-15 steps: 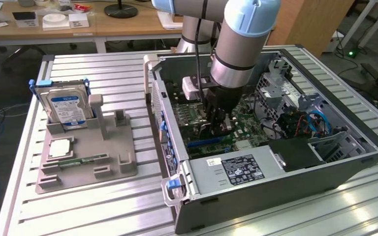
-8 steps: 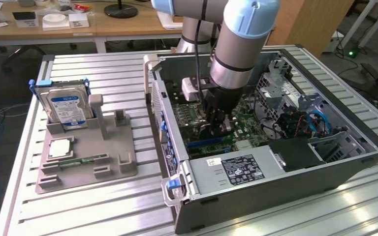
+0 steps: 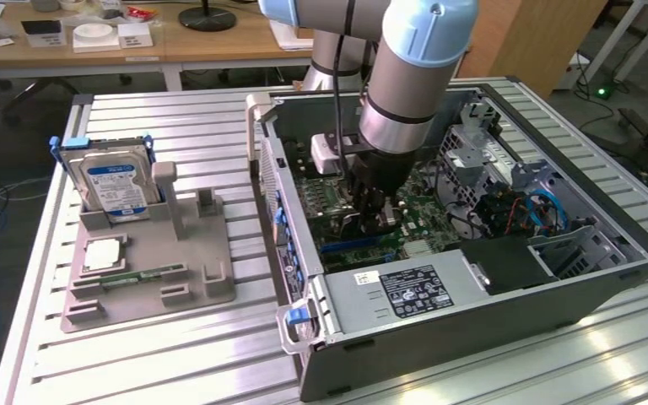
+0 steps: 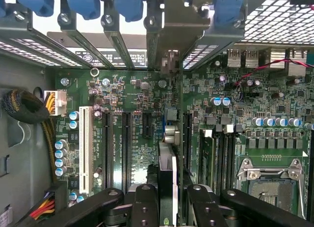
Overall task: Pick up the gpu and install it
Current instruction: 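Insert the gpu into the slot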
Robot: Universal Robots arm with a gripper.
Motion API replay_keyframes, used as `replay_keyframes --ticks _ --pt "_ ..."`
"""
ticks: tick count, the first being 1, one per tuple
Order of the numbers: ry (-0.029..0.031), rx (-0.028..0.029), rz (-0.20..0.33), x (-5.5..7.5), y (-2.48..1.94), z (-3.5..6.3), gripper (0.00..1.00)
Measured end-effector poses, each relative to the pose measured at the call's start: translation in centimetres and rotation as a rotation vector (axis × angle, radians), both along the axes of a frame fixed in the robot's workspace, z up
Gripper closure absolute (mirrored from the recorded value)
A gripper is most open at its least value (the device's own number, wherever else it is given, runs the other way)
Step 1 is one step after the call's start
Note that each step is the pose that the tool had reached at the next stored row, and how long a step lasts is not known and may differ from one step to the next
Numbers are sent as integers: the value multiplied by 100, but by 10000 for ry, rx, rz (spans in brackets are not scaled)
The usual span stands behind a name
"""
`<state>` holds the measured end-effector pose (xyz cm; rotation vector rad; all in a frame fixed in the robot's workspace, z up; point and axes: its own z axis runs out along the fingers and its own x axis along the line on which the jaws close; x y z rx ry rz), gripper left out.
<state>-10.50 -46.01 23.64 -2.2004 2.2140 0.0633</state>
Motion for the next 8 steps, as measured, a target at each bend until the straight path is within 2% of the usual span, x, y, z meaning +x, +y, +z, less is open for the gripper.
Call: replay_keyframes --ticks 8 --pt "-41 0 1 -6 0 5 73"
